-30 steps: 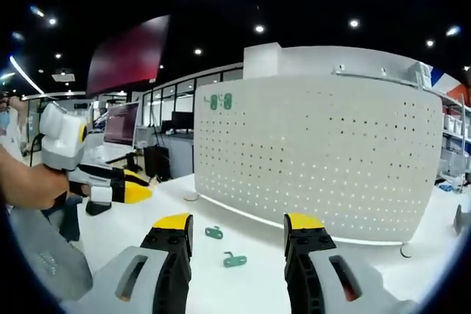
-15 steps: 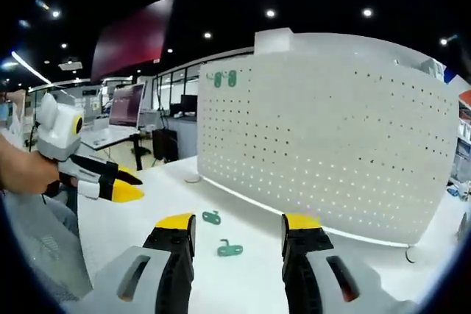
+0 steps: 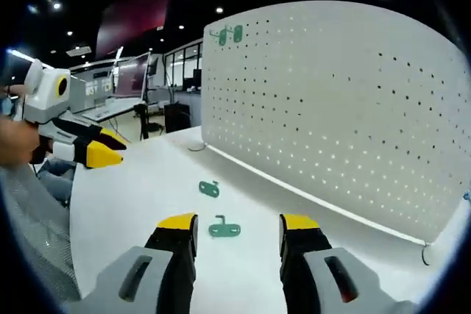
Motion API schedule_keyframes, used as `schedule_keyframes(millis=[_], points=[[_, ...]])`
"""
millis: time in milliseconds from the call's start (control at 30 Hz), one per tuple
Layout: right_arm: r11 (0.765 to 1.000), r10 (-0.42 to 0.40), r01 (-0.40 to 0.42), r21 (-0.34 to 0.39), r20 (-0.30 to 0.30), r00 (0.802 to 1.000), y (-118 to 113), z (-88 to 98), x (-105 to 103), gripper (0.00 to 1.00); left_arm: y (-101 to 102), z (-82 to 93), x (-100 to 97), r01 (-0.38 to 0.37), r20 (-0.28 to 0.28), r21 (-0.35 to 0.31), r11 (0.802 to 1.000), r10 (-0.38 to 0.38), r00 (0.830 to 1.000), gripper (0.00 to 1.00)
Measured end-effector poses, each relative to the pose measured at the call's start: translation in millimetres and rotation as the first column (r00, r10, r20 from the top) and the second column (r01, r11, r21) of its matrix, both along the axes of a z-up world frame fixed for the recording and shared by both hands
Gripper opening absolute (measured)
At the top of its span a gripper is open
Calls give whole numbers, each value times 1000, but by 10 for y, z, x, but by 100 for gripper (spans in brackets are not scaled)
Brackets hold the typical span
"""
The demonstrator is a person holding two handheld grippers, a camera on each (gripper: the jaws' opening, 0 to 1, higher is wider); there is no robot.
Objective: Insert the hook assembly into the mounting plate slot until the hook locks in place.
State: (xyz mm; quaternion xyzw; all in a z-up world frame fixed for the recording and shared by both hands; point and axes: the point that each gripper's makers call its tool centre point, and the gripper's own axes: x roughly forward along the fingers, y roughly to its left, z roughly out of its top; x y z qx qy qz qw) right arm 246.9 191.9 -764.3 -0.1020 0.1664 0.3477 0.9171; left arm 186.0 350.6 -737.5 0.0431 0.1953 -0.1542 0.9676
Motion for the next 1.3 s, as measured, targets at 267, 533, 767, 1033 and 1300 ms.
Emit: schedule_keyframes(millis=[267, 533, 767, 1033, 1300], points=[[1000, 18, -19, -20, -64, 998, 22, -303, 144, 43, 32, -13, 10, -11, -3, 6, 1000, 11, 1000, 21], [999, 42, -45, -26, -101, 994, 70, -467, 214, 42, 59, -35, 13, -19, -9, 13, 1000, 20, 1000, 21], [996, 73, -79, -40, -117, 990, 142, -561, 273, 39, 43, -69, 8, -17, -18, 18, 1000, 18, 1000, 21], [992, 111, -118, -49, -136, 985, 206, -627, 329, 34, 15, -107, 6, -10, -28, 20, 1000, 10, 1000, 21], [986, 156, -164, -39, -159, 975, 304, -681, 313, 29, 29, -123, 7, -14, -34, 22, 1000, 15, 999, 20]])
